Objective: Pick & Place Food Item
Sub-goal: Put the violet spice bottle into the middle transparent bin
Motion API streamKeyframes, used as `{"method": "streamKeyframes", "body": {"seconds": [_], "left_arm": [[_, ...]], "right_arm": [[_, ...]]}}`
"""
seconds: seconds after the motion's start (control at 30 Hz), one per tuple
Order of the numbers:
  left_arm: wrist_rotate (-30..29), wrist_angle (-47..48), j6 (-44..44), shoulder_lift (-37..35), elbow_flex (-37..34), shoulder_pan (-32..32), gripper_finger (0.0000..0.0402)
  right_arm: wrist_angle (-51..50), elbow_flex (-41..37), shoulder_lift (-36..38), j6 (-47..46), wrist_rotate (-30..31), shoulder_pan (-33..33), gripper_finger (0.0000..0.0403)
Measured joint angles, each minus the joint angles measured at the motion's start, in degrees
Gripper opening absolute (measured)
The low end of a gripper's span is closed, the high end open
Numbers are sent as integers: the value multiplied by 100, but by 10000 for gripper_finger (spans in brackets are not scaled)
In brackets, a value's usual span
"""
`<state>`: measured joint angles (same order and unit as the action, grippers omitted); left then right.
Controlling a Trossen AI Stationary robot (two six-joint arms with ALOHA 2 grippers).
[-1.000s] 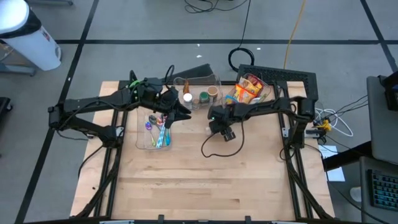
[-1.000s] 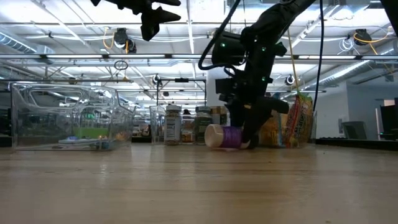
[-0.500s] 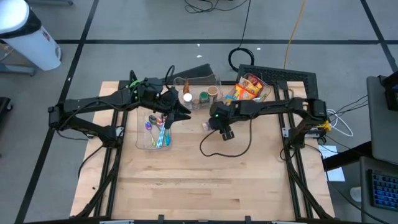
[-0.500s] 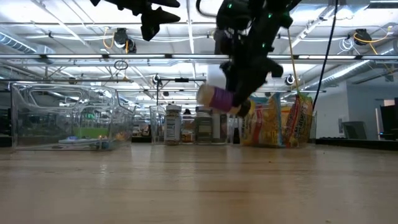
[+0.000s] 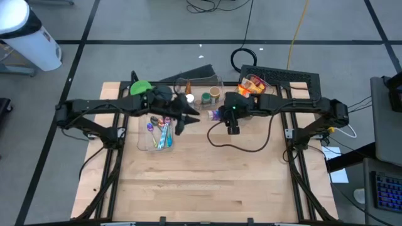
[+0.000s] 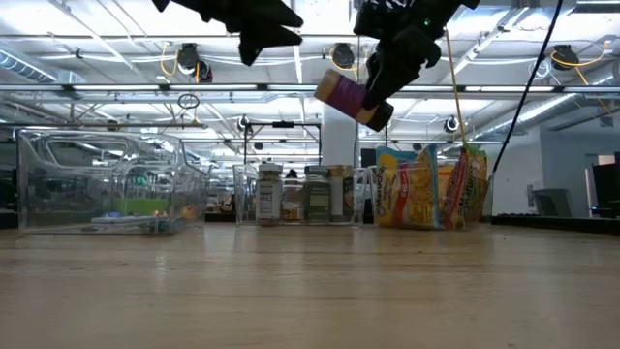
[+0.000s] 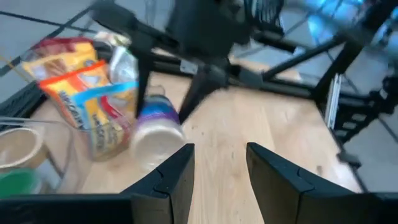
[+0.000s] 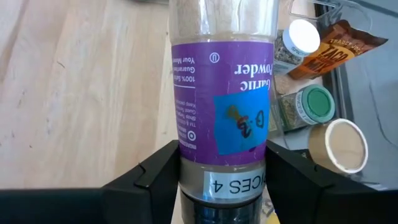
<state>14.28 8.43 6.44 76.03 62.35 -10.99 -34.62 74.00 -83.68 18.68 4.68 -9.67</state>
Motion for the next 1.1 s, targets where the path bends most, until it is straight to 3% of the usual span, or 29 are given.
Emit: {"method": "streamKeyframes", "body": {"seconds": [0.17, 0.37, 0.6, 0.77, 1.1], "left_arm": [[-553, -130, -316, 380, 0, 323, 169], [-1462, -276, -586, 428, 0, 449, 222], [-1038, -276, -581, 429, 0, 417, 286], [-1315, -317, -625, 433, 0, 412, 320], [-1436, -415, -886, 456, -4, 384, 335]], "right_arm": [[7, 0, 0, -211, -17, 44, 191], [22, 0, 2, -345, -23, 79, 193], [131, 0, 2, -433, -172, 76, 193], [384, 0, 2, -423, -198, 118, 191], [510, 7, 4, -440, -198, 153, 191]]}}
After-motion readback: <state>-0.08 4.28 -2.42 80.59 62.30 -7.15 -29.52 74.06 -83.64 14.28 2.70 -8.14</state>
